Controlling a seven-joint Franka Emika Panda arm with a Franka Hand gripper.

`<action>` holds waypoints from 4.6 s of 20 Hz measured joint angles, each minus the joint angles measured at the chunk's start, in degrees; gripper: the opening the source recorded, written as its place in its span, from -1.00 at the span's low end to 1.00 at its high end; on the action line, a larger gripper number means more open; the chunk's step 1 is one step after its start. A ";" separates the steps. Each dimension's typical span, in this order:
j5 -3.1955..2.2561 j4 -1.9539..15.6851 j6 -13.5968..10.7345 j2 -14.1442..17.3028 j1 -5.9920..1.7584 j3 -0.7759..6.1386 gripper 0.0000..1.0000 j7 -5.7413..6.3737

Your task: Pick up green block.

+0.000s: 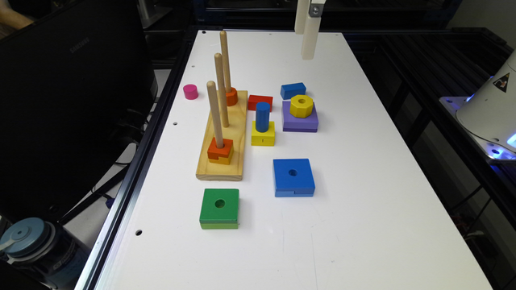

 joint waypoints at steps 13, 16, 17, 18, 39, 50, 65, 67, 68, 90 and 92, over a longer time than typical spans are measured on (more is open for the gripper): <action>0.00 0.00 0.00 0.00 0.00 0.00 1.00 -0.01; 0.00 0.00 0.00 0.00 0.00 0.00 1.00 -0.01; 0.00 0.00 0.00 0.00 0.00 0.00 1.00 -0.01; 0.00 0.00 0.00 0.00 0.00 0.00 1.00 -0.01; 0.00 0.00 0.00 0.00 0.00 0.01 1.00 -0.01; 0.00 0.00 0.00 0.00 0.00 0.01 1.00 -0.01; 0.00 0.19 0.47 0.04 -0.02 0.04 1.00 -0.02; 0.00 0.62 0.52 0.27 -0.01 0.22 1.00 0.01; 0.00 0.98 0.73 0.58 -0.01 0.42 1.00 0.11; -4.56 13.99 1.37 13.49 0.06 11.59 1.00 13.85; -5.73 15.89 1.25 15.33 0.14 12.46 1.00 15.35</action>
